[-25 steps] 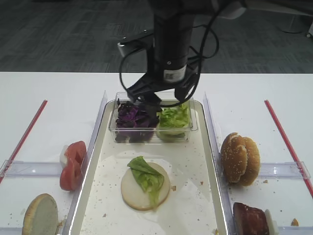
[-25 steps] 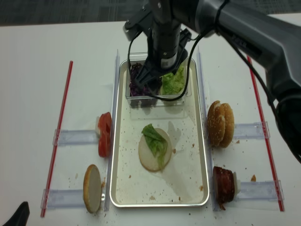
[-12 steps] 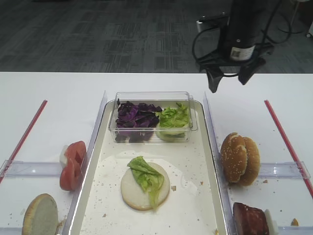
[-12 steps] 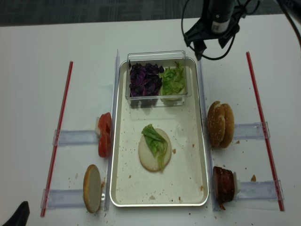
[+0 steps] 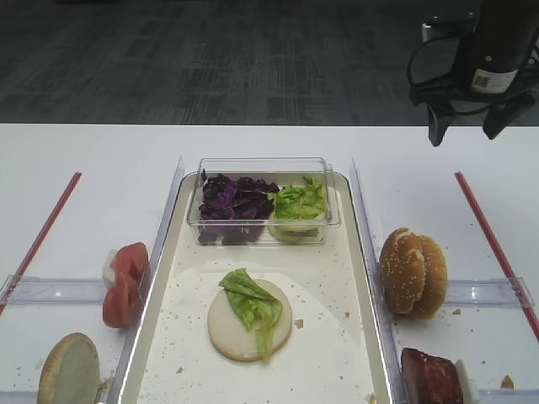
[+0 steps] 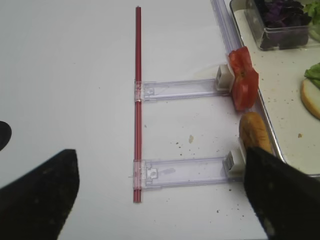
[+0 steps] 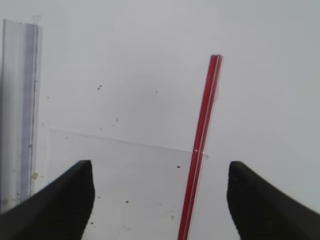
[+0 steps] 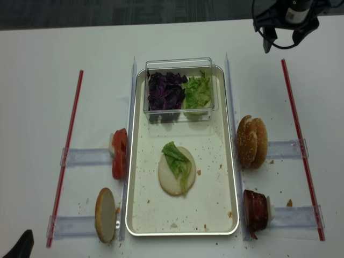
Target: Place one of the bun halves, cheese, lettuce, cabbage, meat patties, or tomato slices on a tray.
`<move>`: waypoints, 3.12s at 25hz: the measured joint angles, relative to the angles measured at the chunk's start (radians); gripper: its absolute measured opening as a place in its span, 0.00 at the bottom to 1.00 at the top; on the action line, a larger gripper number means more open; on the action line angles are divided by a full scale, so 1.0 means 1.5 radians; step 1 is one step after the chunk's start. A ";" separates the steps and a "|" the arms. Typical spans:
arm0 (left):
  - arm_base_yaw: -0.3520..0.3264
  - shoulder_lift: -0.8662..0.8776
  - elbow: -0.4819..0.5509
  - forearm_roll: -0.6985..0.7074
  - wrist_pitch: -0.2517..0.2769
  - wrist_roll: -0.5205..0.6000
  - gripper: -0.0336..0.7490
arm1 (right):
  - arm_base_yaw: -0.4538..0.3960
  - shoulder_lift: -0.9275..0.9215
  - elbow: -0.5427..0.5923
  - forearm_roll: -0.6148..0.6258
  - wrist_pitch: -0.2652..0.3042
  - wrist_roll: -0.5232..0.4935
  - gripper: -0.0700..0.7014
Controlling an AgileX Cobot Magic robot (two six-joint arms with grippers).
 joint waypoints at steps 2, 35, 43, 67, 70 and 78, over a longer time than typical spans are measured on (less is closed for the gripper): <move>0.000 0.000 0.000 0.000 0.000 0.000 0.83 | -0.012 0.000 0.000 0.000 0.000 0.000 0.83; 0.000 0.000 0.000 0.000 0.000 0.000 0.83 | -0.028 -0.319 0.252 -0.003 0.004 -0.003 0.83; 0.000 0.000 0.000 0.000 0.000 0.000 0.83 | -0.028 -0.504 0.414 -0.021 0.006 0.004 0.83; 0.000 0.000 0.000 0.000 0.000 0.000 0.83 | -0.031 -1.068 0.890 -0.026 -0.109 0.065 0.83; 0.000 0.000 0.000 0.000 0.000 0.000 0.83 | -0.031 -1.136 0.894 -0.026 -0.097 0.065 0.83; 0.000 0.000 0.000 0.000 0.000 0.000 0.83 | -0.031 -1.297 0.904 -0.026 -0.076 0.067 0.83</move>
